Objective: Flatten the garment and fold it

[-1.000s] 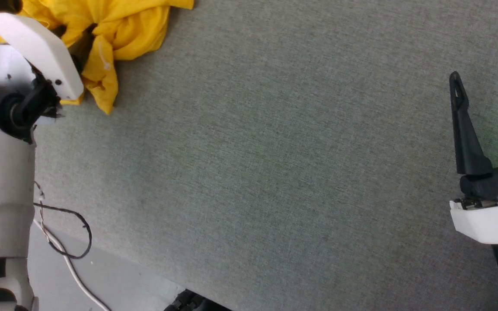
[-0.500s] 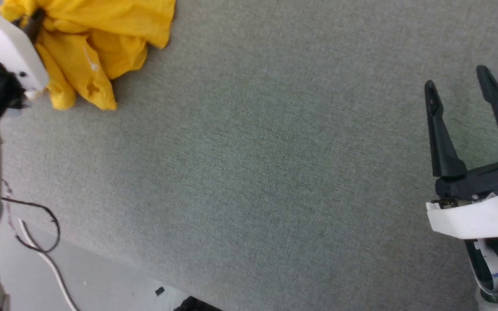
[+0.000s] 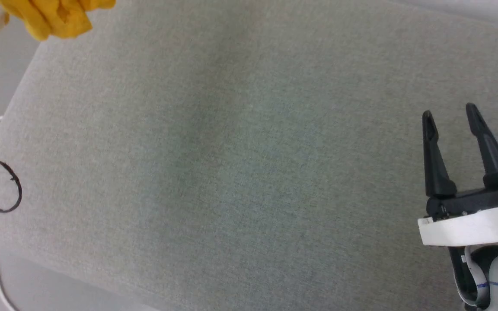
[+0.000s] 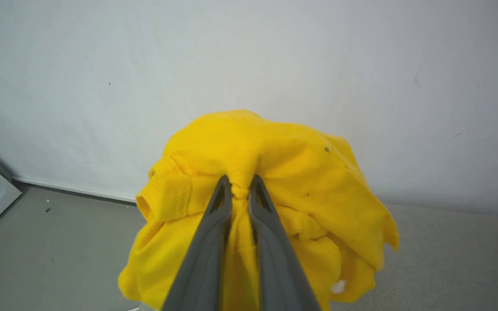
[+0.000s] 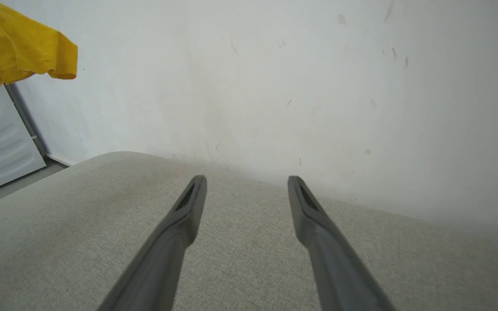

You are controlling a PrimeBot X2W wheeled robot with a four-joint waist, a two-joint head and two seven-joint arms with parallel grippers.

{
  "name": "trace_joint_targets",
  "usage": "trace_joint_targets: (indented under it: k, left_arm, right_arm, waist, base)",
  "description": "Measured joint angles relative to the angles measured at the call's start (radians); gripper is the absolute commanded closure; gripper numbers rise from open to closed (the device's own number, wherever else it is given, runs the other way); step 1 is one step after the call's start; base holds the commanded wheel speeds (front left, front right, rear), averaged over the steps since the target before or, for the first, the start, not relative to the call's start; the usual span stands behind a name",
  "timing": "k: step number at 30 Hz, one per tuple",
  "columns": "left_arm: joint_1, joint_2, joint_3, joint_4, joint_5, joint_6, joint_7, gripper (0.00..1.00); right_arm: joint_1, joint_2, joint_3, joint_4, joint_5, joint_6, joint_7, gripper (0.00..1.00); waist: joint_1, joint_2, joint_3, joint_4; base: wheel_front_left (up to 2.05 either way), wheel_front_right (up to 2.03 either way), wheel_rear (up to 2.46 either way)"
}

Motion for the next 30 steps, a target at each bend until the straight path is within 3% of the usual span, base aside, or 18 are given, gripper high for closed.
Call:
trace_joint_targets:
  k: [5, 19, 24, 30]
  left_arm:
    - [-0.044, -0.026, -0.023, -0.101, -0.028, 0.005, 0.065, 1.00]
    - [0.009, -0.242, -0.274, -0.338, -0.065, 0.022, 0.185, 1.00]
    - [0.132, -0.313, -0.352, -0.359, -0.048, 0.048, 0.144, 1.00]
    - [0.293, -0.380, -0.442, -0.295, -0.001, 0.058, -0.006, 1.00]
  right_arm:
    - [0.020, 0.002, -0.024, 0.031, 0.043, 0.000, -0.029, 0.00]
    - [0.044, 0.002, -0.164, 0.044, 0.103, 0.000, -0.081, 0.00]
    - [0.045, 0.002, -0.194, 0.042, 0.115, 0.000, -0.090, 0.00]
    - [0.054, 0.002, -0.188, 0.050, 0.131, 0.000, -0.097, 0.00]
  waist:
    - [0.0000, 0.0000, -0.070, -0.034]
    - [0.0001, 0.0000, -0.179, -0.178]
    - [0.0002, 0.0000, -0.183, -0.241]
    - [0.0001, 0.0000, -0.167, -0.300]
  base:
    - [0.00, 0.00, 0.00]
    - [0.00, 0.00, 0.00]
    - [0.00, 0.00, 0.00]
    - [0.00, 0.00, 0.00]
